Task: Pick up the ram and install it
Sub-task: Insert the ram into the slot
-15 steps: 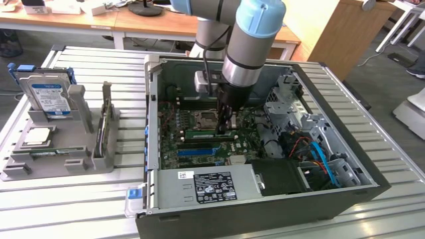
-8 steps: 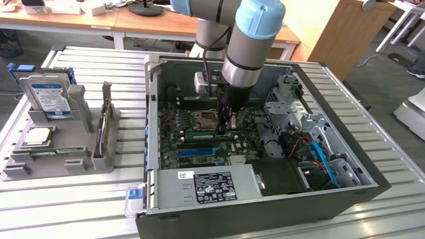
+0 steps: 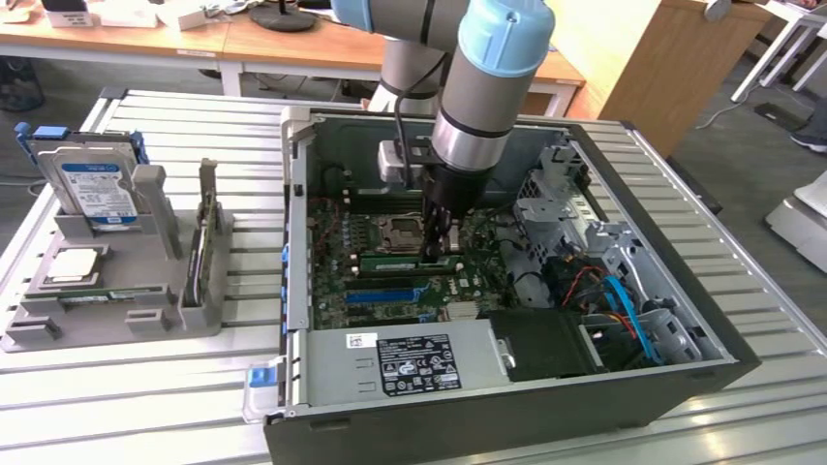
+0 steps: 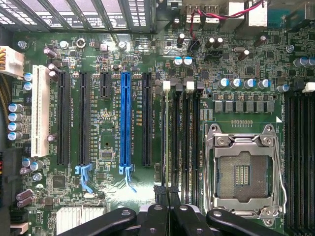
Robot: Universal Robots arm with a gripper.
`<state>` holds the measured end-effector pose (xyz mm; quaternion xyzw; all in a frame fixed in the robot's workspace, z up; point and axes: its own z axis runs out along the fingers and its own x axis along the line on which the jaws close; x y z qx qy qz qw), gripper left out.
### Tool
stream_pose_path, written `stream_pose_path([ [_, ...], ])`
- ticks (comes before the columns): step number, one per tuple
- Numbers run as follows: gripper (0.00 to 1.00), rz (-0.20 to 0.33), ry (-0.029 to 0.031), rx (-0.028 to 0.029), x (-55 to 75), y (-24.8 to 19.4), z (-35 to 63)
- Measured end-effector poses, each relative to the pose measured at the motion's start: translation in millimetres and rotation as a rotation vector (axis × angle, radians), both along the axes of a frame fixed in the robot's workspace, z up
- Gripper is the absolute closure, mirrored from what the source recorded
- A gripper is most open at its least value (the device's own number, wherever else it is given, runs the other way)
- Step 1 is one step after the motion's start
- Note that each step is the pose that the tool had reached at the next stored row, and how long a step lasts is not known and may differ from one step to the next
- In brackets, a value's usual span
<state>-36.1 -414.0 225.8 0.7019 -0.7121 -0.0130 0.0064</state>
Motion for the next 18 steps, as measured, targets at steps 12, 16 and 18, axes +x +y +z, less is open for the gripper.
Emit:
stream_pose_path([
  [12,0.69,0.0,0.0,0.0,0.0,0.0,0.1],
  [16,0.69,0.0,0.0001,0.0,0.0,0.0,3.8],
  [18,0.69,0.0,0.0,-0.0001,0.0,0.0,7.4],
])
